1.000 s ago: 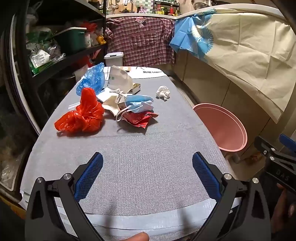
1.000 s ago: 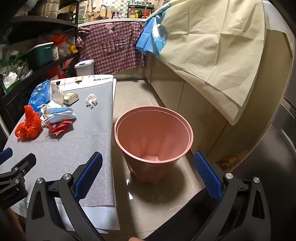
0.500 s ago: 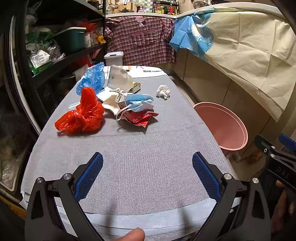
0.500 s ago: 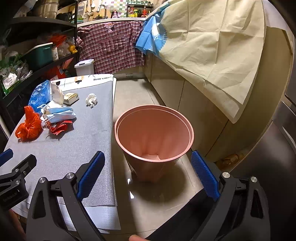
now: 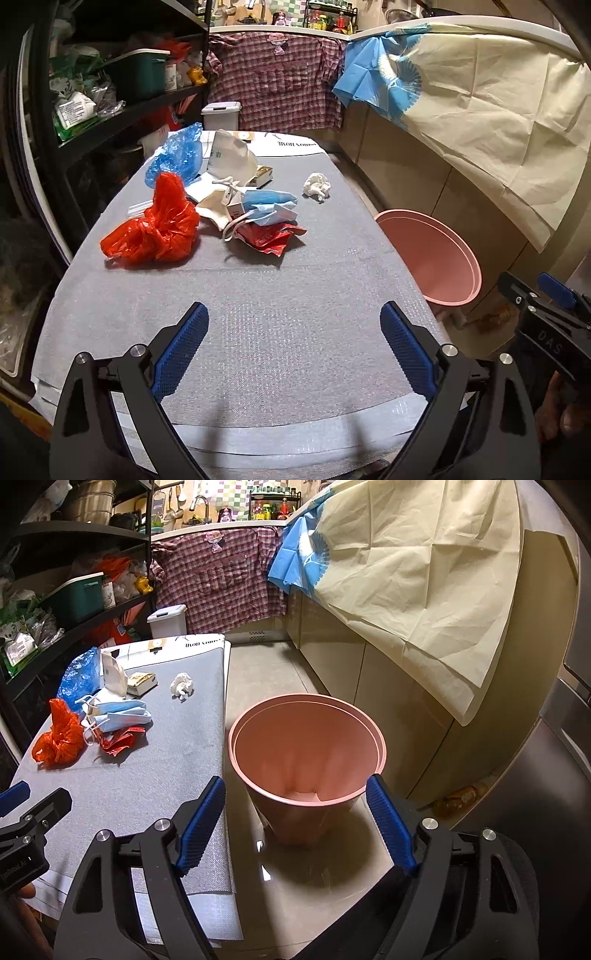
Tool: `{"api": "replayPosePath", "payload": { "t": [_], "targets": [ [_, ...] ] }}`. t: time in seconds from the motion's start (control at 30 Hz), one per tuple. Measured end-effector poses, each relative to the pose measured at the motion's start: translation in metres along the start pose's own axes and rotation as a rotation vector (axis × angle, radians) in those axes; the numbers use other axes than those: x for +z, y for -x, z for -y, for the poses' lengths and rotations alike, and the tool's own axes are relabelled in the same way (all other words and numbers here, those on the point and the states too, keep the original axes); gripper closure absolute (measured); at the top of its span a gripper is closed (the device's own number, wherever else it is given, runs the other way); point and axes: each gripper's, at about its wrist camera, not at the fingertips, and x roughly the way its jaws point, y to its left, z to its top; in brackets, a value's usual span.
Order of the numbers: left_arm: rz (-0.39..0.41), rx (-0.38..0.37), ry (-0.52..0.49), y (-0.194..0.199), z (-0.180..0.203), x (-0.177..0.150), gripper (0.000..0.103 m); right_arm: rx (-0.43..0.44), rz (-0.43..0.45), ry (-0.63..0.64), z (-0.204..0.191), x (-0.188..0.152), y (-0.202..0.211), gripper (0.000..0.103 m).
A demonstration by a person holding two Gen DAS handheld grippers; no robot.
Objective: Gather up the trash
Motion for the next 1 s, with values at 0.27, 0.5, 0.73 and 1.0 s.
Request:
{"api": "replayPosePath", "payload": {
  "t": [0.27,0.5,0.73,1.0],
  "targets": [
    [0.009,-0.015,0.000,0.0021,0.0020,0.0009,0.013,0.003,0.003,0.002,-0.0018,0.0002,0.0021,0.026],
    [0.009,-0.022,0.004,0.0021,0.0027,0.0016,0.014,0.000,0.004,0.002,-0.0009,0.0009,0.0024,0.026],
    [0.008,-0.021,0.004,0.0019,0.0027,0.0009,0.014,-0.002,0.005,0.003,-0.0004,0.0015,0.0025,0.025],
    [0.014,-0.016,-0.001,0.0019,0.0024,0.0009,0.014,-0.020,0.011,-0.006,0.0052,0.0031,0.0027,0.025]
  ]
}}
